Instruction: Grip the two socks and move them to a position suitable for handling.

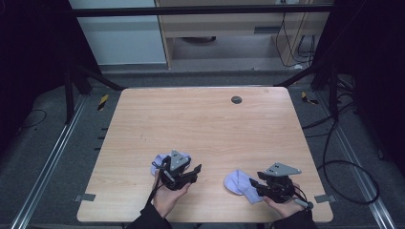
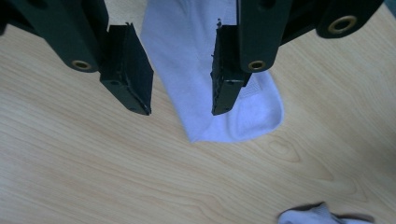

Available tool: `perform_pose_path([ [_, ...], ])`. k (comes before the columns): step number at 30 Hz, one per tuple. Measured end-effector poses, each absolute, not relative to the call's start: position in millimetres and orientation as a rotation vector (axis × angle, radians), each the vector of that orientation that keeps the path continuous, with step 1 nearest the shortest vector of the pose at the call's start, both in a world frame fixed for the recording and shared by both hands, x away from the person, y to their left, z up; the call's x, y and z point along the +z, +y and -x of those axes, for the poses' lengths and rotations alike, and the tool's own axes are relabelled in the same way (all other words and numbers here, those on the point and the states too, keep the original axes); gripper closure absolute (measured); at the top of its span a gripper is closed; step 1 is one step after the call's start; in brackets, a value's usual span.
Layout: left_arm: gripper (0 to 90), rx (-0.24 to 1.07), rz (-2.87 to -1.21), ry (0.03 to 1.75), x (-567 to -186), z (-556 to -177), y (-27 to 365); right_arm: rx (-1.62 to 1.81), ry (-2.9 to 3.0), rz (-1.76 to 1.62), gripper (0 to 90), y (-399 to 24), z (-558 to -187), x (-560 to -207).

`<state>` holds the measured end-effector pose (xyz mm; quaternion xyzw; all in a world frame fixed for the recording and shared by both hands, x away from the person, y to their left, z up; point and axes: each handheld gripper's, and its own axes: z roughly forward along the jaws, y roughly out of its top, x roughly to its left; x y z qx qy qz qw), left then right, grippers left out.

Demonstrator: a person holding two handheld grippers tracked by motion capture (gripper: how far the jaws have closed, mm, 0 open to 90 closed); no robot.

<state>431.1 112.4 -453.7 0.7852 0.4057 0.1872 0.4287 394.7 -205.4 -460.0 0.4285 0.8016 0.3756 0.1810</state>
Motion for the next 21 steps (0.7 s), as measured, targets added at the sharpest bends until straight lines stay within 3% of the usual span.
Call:
perform_pose_path([
  [21,54.1,0.402,-2.067,0.951,-472.8,-426.5,54.3,1.018,2.394,-1.176,61.5,-198.7,-382.1,-477.7],
])
